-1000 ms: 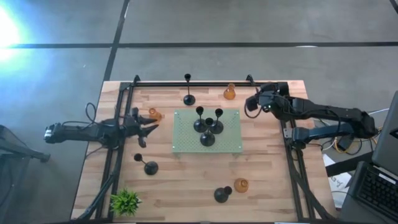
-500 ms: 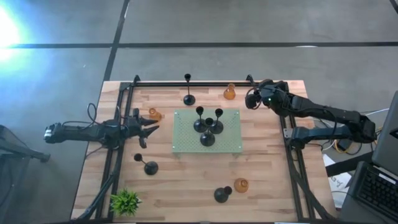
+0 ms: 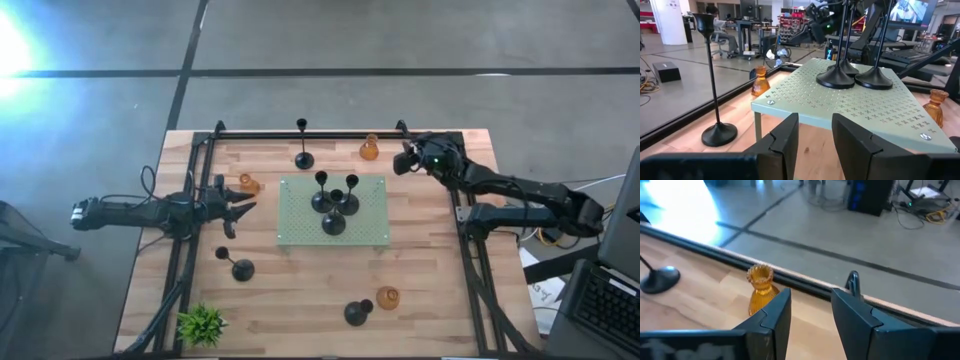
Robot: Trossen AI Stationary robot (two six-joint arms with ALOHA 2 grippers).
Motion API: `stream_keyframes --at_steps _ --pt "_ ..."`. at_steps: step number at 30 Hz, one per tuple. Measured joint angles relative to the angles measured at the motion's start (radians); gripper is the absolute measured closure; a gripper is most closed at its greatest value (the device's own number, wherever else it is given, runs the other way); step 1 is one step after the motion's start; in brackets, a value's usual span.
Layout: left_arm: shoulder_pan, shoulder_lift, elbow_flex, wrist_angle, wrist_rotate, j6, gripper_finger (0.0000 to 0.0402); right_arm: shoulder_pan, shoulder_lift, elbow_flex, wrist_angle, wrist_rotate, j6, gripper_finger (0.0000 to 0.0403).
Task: Pick & Place candle stick holders
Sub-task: Put the yellow glass on the shelf
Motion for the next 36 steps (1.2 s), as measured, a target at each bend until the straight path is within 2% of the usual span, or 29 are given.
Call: stream_keyframes --at_steps 5,10,16,28,32,36 --pt "0.0 0.0 0.0 -0.001 0.0 0.0 0.028 -0.062 0.0 -0.086 0.165 -0.081 -0.052 0.0268" --pt "0.0 0.0 -0.001 -0.002 0.0 0.0 0.028 -0.131 0.005 -0.14 0.272 -0.216 -0.094 0.0273" --pt "0.0 0.0 -0.002 -0.002 0.0 0.001 0.028 -0.211 0.109 -0.129 0.317 -0.389 -0.13 0.0267" --pt "0.001 0.0 -0.002 0.001 0.0 0.001 0.028 -0.237 0.491 0.092 0.308 -0.419 -0.224 0.0228" --pt "0.001 0.0 -0.002 0.002 0.0 0.001 0.028 -0.24 0.544 0.127 0.288 -0.467 -0.238 0.0212" --pt "0.0 0.0 -0.002 0.002 0.0 0.001 0.028 -0.24 0.528 0.096 0.289 -0.469 -0.24 0.0191"
